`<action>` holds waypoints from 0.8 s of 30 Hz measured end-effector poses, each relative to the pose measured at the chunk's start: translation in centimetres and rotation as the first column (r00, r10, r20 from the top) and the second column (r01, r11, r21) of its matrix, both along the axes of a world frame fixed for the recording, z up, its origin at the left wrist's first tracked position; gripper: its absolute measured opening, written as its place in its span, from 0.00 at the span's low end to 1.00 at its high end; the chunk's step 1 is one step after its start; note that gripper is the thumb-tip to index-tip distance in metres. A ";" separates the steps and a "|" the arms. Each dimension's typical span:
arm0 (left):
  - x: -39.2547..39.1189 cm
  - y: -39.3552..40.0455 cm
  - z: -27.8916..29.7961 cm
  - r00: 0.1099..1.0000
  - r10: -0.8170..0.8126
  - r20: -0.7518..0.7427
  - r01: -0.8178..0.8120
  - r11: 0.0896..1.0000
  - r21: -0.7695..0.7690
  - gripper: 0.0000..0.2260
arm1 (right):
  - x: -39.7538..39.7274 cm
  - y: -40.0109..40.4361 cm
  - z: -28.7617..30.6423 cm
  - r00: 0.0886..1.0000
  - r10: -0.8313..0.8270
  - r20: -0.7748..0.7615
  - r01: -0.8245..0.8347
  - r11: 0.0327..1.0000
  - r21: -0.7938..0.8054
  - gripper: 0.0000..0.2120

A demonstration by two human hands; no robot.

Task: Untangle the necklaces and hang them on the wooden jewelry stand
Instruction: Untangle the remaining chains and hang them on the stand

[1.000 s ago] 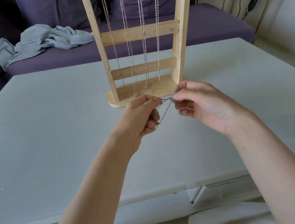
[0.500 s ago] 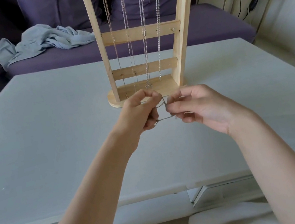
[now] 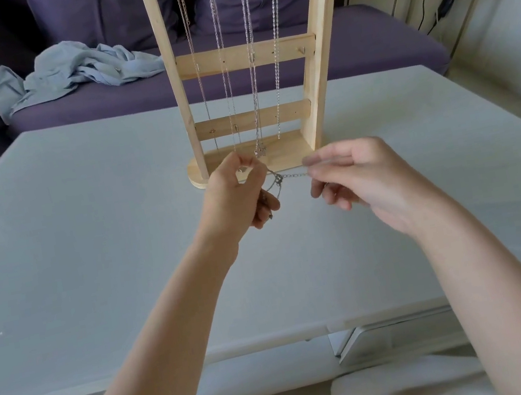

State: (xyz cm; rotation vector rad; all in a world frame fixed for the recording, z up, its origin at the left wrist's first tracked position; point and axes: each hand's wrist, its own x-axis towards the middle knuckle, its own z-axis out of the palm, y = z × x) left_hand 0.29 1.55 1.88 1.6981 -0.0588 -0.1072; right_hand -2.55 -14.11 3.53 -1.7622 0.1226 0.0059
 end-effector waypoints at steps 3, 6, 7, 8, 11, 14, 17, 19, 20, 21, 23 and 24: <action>-0.1 0.0 -0.1 1.000 0.007 0.024 -0.008 1.000 0.029 0.03 | -0.3 -0.1 -0.1 0.993 0.039 -0.115 -0.046 0.997 -0.056 0.03; -0.2 -0.2 -0.1 0.999 -0.008 0.047 0.005 0.999 0.050 0.05 | -0.4 -0.1 0.0 0.990 0.038 -0.134 -0.039 0.999 -0.002 0.02; -0.3 -0.2 -0.1 0.998 -0.011 0.058 0.008 0.998 0.057 0.06 | -0.3 0.0 0.1 0.990 0.045 -0.133 -0.042 0.999 0.029 0.02; -0.3 -0.3 0.0 0.997 -0.015 0.071 0.010 0.998 0.061 0.06 | -0.3 0.2 0.1 0.989 0.058 -0.135 -0.051 0.997 0.054 0.02; -0.3 -0.5 0.1 0.993 -0.038 0.108 0.030 0.997 0.070 0.07 | -0.2 0.8 0.1 0.976 0.133 -0.173 -0.120 0.989 0.087 0.03; -0.4 -0.6 0.2 0.988 -0.060 0.144 0.049 0.995 0.084 0.06 | -0.1 1.3 0.0 0.962 0.182 -0.205 -0.145 0.973 0.180 0.05; -0.5 -0.6 0.4 0.978 -0.091 0.187 0.075 0.993 0.095 0.06 | 0.0 1.5 -0.2 0.961 0.184 -0.207 -0.123 0.952 0.279 0.06; -0.5 -0.6 0.6 0.973 -0.106 0.205 0.087 0.991 0.100 0.06 | 0.1 1.6 -0.4 0.960 0.191 -0.203 -0.125 0.946 0.300 0.06; -0.5 -0.5 0.6 0.973 -0.104 0.204 0.087 0.992 0.092 0.06 | 0.2 1.6 -0.5 0.960 0.195 -0.203 -0.127 0.944 0.305 0.06; -0.5 -0.5 0.6 0.976 -0.095 0.194 0.083 0.994 0.070 0.07 | 0.2 1.6 -0.5 0.960 0.194 -0.203 -0.126 0.944 0.306 0.05; -0.4 -0.2 0.7 0.986 -0.072 0.153 0.074 0.997 -0.008 0.06 | 0.1 1.7 -0.5 0.964 0.172 -0.201 -0.110 0.952 0.285 0.06; -0.4 -0.1 0.7 0.989 -0.067 0.129 0.074 0.996 -0.050 0.06 | 0.1 1.7 -0.5 0.969 0.151 -0.197 -0.098 0.962 0.256 0.06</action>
